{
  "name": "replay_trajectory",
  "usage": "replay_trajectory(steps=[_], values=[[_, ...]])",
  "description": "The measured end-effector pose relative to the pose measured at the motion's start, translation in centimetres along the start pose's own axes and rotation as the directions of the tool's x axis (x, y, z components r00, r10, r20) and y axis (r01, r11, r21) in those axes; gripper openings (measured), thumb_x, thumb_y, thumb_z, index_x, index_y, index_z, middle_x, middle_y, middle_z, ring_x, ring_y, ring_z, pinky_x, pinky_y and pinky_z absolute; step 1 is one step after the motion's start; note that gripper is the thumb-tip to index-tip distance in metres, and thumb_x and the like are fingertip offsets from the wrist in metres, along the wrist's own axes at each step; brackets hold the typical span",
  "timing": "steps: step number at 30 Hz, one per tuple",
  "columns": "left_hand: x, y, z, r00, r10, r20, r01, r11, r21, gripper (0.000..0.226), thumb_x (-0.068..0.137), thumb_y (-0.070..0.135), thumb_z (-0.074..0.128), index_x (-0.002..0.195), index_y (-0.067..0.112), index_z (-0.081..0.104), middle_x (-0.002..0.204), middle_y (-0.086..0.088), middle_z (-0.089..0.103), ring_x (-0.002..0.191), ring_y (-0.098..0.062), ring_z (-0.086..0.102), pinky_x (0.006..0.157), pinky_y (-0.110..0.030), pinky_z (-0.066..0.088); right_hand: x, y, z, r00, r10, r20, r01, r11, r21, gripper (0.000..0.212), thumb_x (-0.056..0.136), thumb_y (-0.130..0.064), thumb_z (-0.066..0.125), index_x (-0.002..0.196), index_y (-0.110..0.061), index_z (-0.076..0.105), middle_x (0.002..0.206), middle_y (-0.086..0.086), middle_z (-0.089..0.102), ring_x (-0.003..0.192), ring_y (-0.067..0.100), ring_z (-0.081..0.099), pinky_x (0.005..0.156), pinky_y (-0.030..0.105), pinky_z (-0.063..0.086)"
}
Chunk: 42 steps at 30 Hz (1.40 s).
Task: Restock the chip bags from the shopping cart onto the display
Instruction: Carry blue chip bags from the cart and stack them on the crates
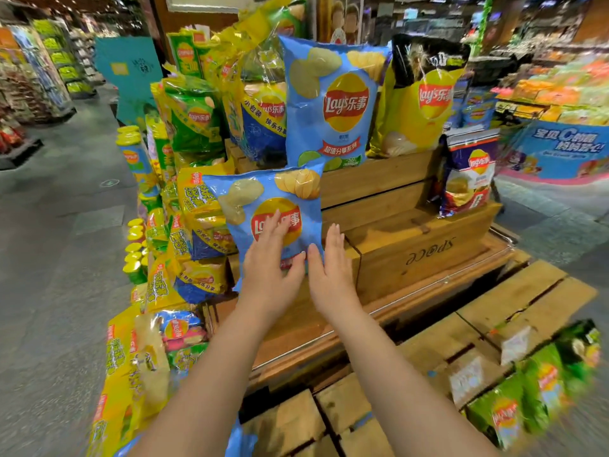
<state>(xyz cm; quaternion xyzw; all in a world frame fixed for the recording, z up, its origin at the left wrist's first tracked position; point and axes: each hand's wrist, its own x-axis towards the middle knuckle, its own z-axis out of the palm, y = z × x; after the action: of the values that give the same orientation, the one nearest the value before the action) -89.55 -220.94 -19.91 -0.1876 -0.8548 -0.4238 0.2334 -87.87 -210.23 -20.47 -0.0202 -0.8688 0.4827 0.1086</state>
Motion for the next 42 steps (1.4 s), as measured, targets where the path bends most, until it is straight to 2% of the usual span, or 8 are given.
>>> replay_trajectory(steps=[2,5,7,12,19,26,34,42], values=[[-1.3,2.2,0.0,0.994,-0.101,-0.044,0.093,0.983,-0.161,0.047,0.09,0.013,0.062,0.135,0.014,0.049,0.146,0.0,0.042,0.132,-0.001,0.031,0.104,-0.004,0.022,-2.5,-0.7,-1.4,0.997,0.081,0.009,-0.081,0.991,0.109,0.059,0.103,-0.038,0.024,0.152,-0.019,-0.002,0.161,-0.005,-0.003,0.146,0.006,-0.007,0.12,0.039,-0.002],[-2.8,5.1,-0.1,0.985,-0.171,0.023,0.171,0.958,-0.229,0.042,0.091,0.015,0.061,0.132,0.019,0.053,0.141,0.004,0.047,0.13,-0.004,0.039,0.107,-0.018,0.032,-4.9,-1.6,-3.6,0.996,0.084,0.018,-0.086,0.985,0.152,0.057,0.103,-0.04,0.026,0.153,-0.023,0.004,0.16,-0.008,0.003,0.145,0.005,-0.003,0.12,0.041,0.004],[-3.6,7.1,-0.1,0.986,-0.161,0.053,0.169,0.956,-0.239,0.041,0.091,0.017,0.061,0.131,0.021,0.053,0.14,0.007,0.047,0.131,-0.005,0.039,0.107,-0.022,0.033,-6.2,-2.1,-5.2,0.997,0.081,-0.008,-0.078,0.979,0.187,0.056,0.103,-0.04,0.028,0.153,-0.026,0.007,0.16,-0.01,0.005,0.145,0.003,-0.002,0.12,0.042,0.007],[-5.3,12.4,0.6,0.987,-0.132,0.095,0.148,0.971,-0.19,0.041,0.093,0.021,0.057,0.133,0.028,0.05,0.134,0.023,0.037,0.126,0.008,0.03,0.1,-0.011,0.028,-9.4,-1.9,-9.4,0.997,0.069,-0.036,-0.06,0.975,0.215,0.053,0.103,-0.04,0.025,0.152,-0.029,0.01,0.16,-0.01,0.006,0.146,0.005,-0.001,0.12,0.044,0.008],[-8.2,21.9,6.1,0.982,-0.08,0.17,0.112,0.975,-0.19,0.039,0.096,0.025,0.052,0.135,0.028,0.048,0.147,0.012,0.037,0.133,0.0,0.031,0.108,-0.025,0.03,-14.2,1.7,-19.2,0.989,0.074,-0.131,-0.05,0.983,0.178,0.054,0.102,-0.044,0.025,0.152,-0.029,0.012,0.16,-0.008,0.009,0.147,0.012,0.001,0.12,0.046,0.009],[-12.8,32.9,14.1,0.975,0.057,0.214,-0.01,0.977,-0.215,0.037,0.1,0.023,0.045,0.136,0.025,0.048,0.146,0.009,0.04,0.131,0.002,0.031,0.103,-0.015,0.023,-20.6,6.5,-30.2,0.959,0.142,-0.245,-0.09,0.974,0.209,0.052,0.102,-0.043,0.025,0.152,-0.026,0.018,0.158,-0.005,0.019,0.146,0.014,0.013,0.119,0.045,0.016],[-17.6,42.5,23.4,0.946,0.096,0.311,0.035,0.919,-0.392,0.032,0.1,0.019,0.045,0.13,0.015,0.054,0.138,0.002,0.048,0.124,-0.001,0.039,0.11,-0.027,0.031,-26.5,12.3,-41.5,0.918,0.213,-0.334,-0.14,0.963,0.229,0.049,0.103,-0.033,0.031,0.15,-0.022,0.023,0.155,-0.005,0.026,0.142,0.01,0.022,0.116,0.029,0.019],[-16.1,46.5,32.8,0.919,0.144,0.367,0.046,0.885,-0.463,0.035,0.099,0.022,0.046,0.133,0.025,0.049,0.14,0.006,0.047,0.13,-0.008,0.041,0.109,-0.04,0.037,-25.9,17.9,-49.0,0.887,0.257,-0.384,-0.158,0.95,0.27,0.048,0.103,-0.03,0.033,0.15,-0.022,0.025,0.153,-0.005,0.03,0.139,0.008,0.027,0.104,0.019,0.022]])
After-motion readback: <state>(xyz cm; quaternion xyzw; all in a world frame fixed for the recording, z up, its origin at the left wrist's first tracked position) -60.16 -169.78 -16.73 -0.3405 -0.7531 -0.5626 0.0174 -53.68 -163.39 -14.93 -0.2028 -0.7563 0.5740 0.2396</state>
